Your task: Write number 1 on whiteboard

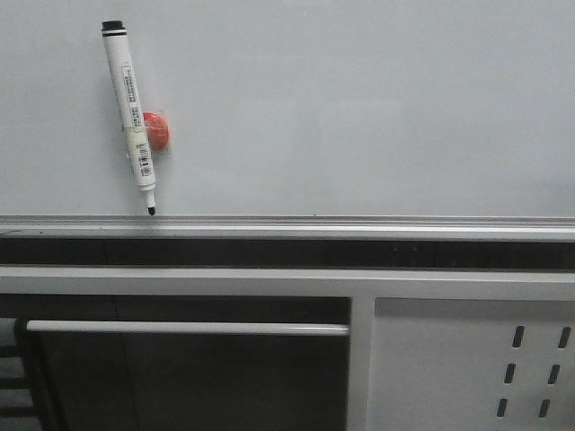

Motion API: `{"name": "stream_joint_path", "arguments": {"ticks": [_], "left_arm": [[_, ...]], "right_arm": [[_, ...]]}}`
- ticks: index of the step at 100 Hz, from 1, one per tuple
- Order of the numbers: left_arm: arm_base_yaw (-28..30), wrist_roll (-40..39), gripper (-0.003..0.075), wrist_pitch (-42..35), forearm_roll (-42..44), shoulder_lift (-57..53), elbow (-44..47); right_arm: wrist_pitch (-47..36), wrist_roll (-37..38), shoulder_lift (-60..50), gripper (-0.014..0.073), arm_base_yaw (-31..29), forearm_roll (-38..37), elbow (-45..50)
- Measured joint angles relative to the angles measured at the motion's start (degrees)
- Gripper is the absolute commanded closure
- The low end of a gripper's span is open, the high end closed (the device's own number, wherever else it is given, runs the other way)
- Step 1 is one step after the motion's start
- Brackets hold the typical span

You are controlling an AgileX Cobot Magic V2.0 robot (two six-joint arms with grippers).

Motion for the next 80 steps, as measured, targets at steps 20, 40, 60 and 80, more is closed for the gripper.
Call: {"name": "stream_joint_path", "arguments": {"ticks": [20, 40, 60, 80], "left_arm": [[-8.73, 0.0, 0.0589, -0.65, 1.84, 12.8, -1.96], [-22.14, 0.0, 0.0589, -12.96, 5.34, 23.08, 1.85], [-29.11, 0.13, 0.045, -33.7, 7.74, 32.3, 10.29], [-30.17, -0.16, 0.0127, -50.54, 7.43, 41.67, 16.85]], "right_arm": [[12.73, -8.18, 1.91, 0.0673, 0.0, -0.58, -6.47], [14.95, -8.98, 9.47, 0.0673, 0.0, 3.06, -10.94], [14.95, -9.07, 16.0, 0.0673, 0.0, 4.57, -14.86], [14.95, -9.2, 17.44, 0.0673, 0.0, 4.78, -15.44]]}}
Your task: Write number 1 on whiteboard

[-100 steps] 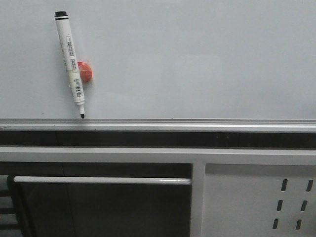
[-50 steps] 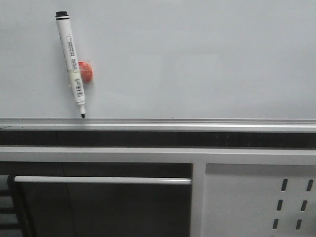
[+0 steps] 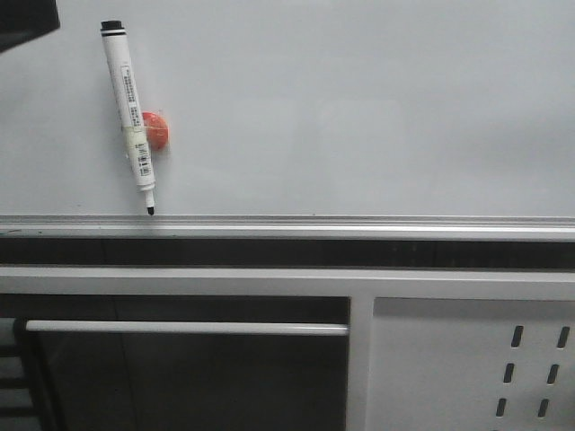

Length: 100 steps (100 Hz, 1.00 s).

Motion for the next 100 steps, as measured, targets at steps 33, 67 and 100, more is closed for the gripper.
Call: {"name": "stream_joint_path", "arguments": {"ticks": [33, 67, 100], "left_arm": [[-1.87, -8.35, 0.0125, -12.8, -0.3, 16.47, 1.18], [-5.82, -9.89, 0.0223, -17.04, -5.75, 32.05, 0.48], [-5.82, -9.98, 0.0229, -17.53, -8.29, 33.41, -3.23]], "right_arm": [[0.0, 0.0, 0.0, 0.0673, 0.0, 0.13, 0.0], [0.0, 0.0, 0.0, 0.0673, 0.24, 0.13, 0.0], [-0.59, -0.1, 0.13, 0.0673, 0.24, 0.13, 0.0]]}}
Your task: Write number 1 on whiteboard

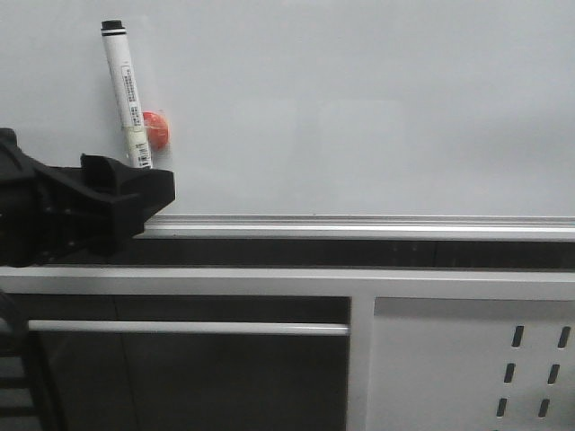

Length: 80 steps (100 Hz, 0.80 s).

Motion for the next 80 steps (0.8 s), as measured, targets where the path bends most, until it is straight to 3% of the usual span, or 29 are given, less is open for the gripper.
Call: {"name": "stream_joint_path", "arguments": {"ticks": [59, 68, 73, 78, 80], "left_arm": [[0.0, 0.0, 0.0248, 0.0, -1.46, 1.95, -3.26], [0.0, 0.0, 0.0364, 0.0, -1.46, 1.95, -3.34], [0.0, -0.04, 0.05, 0.0, -1.47, 1.95, -3.34], [0.0, -0.04, 0.0706, 0.0, -1.47, 1.95, -3.34], [0.0, -0.04, 0.0739, 0.0, -1.47, 1.95, -3.34]], "right_arm": [[-0.87, 0.0, 0.0, 0.0673, 0.0, 0.0, -0.09], [-0.96, 0.0, 0.0, 0.0673, 0.0, 0.0, -0.09], [-0.96, 0.0, 0.0, 0.0673, 0.0, 0.0, -0.09], [-0.96, 0.0, 0.0, 0.0673, 0.0, 0.0, -0.09], [-0.96, 0.0, 0.0, 0.0673, 0.0, 0.0, -0.09]]}}
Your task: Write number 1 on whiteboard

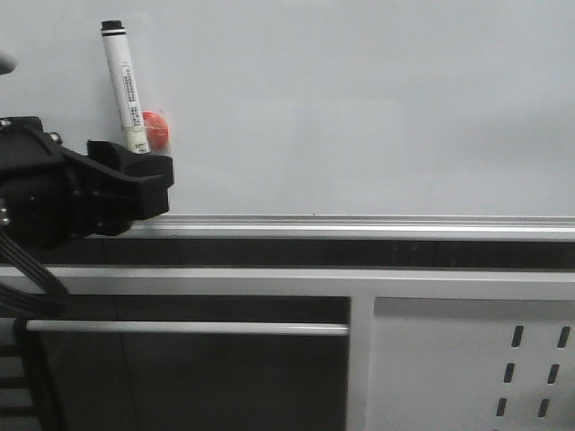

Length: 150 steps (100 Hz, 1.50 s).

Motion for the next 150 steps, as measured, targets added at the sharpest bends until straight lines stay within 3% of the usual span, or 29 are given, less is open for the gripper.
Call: {"name": "stream_joint_path", "arguments": {"ticks": [84, 102, 117, 131, 150], "left_arm": [[-2.51, 0.64, 0.0738, 0.0, 4.1, -0.42, 2.41], [-2.51, 9.77, 0.0738, 0.18, 11.97, -4.43, 3.47], [-2.59, 14.0, 0.0738, 0.83, 18.55, -9.1, 3.47], [-2.59, 20.34, 0.0738, 11.85, 22.29, -13.89, 3.01], [-2.59, 25.17, 0.0738, 36.29, 27.73, -19.06, -3.05]], "right_arm": [[-0.6, -0.45, 0.0, 0.0673, 0.0, 0.45, 0.0], [5.61, -11.73, 0.24, 0.0673, 1.86, 1.95, -0.26], [12.59, -20.93, 3.29, 0.0673, 5.1, 8.9, -1.45], [15.4, -25.5, 8.6, 0.0673, 6.88, 13.61, -3.46], [17.87, -32.84, 15.83, 0.0673, 11.5, 17.31, -7.2]]}}
